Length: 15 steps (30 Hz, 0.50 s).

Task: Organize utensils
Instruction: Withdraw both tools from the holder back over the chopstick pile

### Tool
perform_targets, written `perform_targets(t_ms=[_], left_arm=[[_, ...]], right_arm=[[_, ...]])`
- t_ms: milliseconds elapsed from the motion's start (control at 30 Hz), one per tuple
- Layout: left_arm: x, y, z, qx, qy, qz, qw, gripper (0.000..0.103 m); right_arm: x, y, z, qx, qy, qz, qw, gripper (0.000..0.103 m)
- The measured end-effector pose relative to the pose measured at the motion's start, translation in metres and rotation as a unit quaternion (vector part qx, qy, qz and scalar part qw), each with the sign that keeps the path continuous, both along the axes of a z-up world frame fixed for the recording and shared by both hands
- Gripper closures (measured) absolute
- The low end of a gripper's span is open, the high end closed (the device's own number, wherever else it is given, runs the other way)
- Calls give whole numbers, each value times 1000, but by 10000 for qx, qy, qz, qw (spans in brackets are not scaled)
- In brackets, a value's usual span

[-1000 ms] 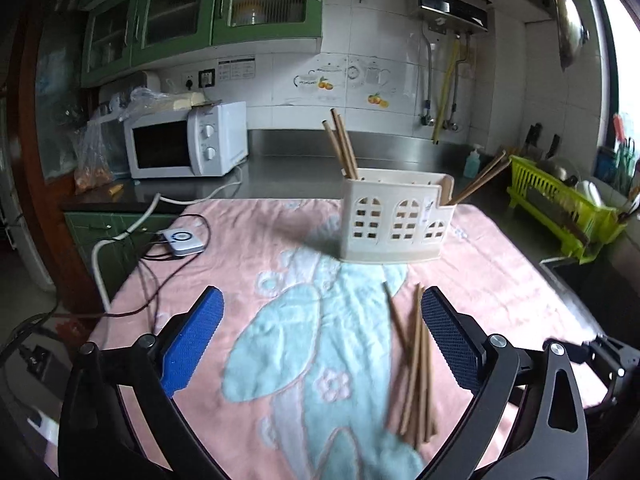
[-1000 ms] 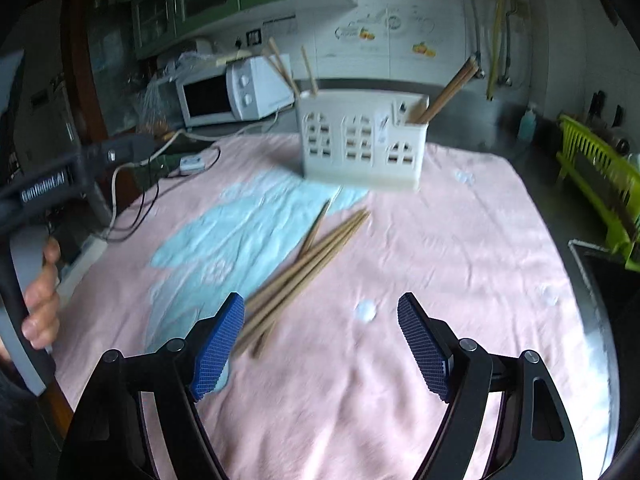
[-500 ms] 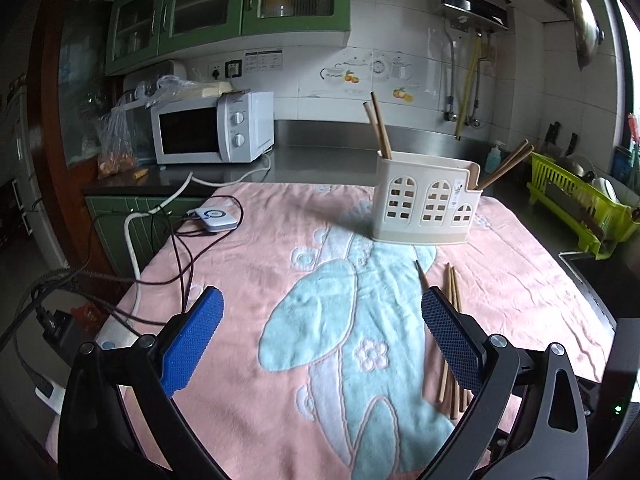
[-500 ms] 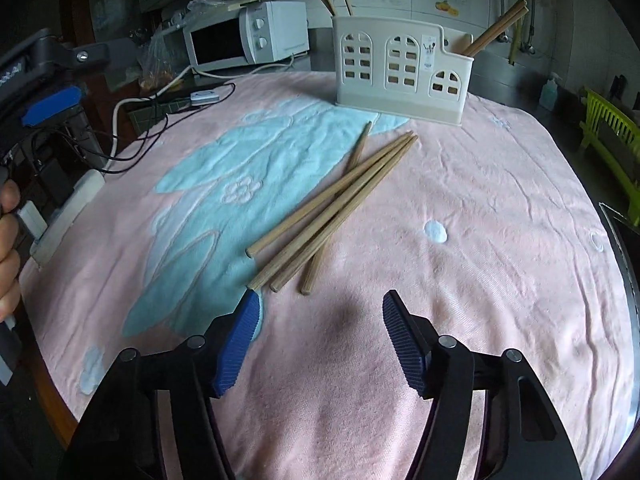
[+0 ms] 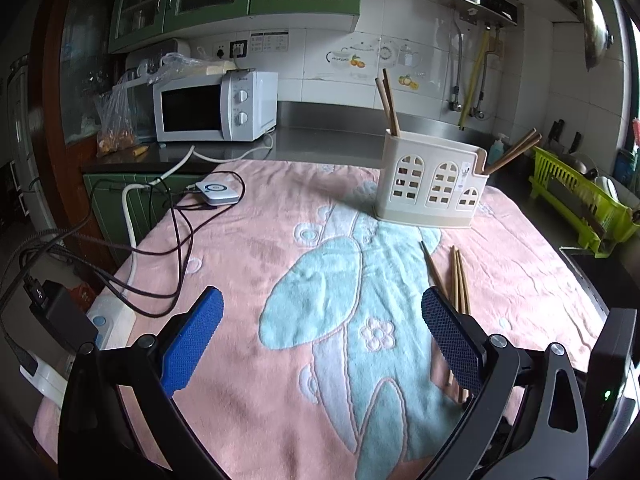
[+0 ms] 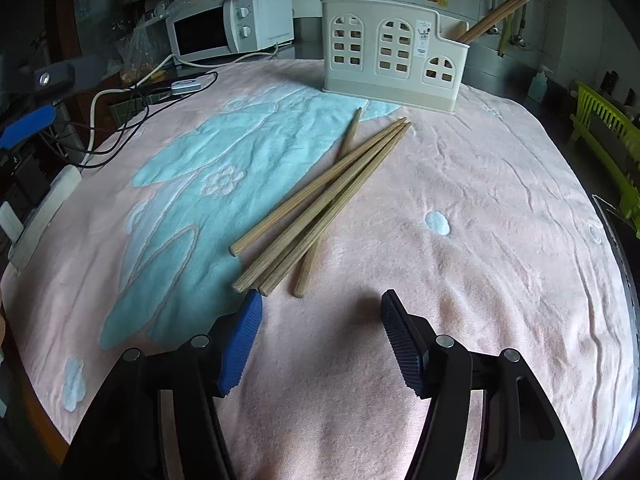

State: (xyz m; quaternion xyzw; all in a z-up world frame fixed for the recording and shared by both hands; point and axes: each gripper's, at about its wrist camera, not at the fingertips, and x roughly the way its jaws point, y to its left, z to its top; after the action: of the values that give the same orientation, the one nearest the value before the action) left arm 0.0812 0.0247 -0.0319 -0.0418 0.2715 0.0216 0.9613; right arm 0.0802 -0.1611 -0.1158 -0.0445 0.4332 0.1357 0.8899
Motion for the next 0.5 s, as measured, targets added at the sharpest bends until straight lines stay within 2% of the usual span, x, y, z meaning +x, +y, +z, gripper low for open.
perform_targets(t_ms=[400, 500], left_arm=[[0, -8, -8, 62, 115, -181, 9998, 5], [-1, -10, -12, 93, 158, -227, 9996, 5]], right_arm=[[-1, -34, 5, -99, -64, -468, 9988, 43], [1, -43, 3, -86, -24, -574, 9983, 47]])
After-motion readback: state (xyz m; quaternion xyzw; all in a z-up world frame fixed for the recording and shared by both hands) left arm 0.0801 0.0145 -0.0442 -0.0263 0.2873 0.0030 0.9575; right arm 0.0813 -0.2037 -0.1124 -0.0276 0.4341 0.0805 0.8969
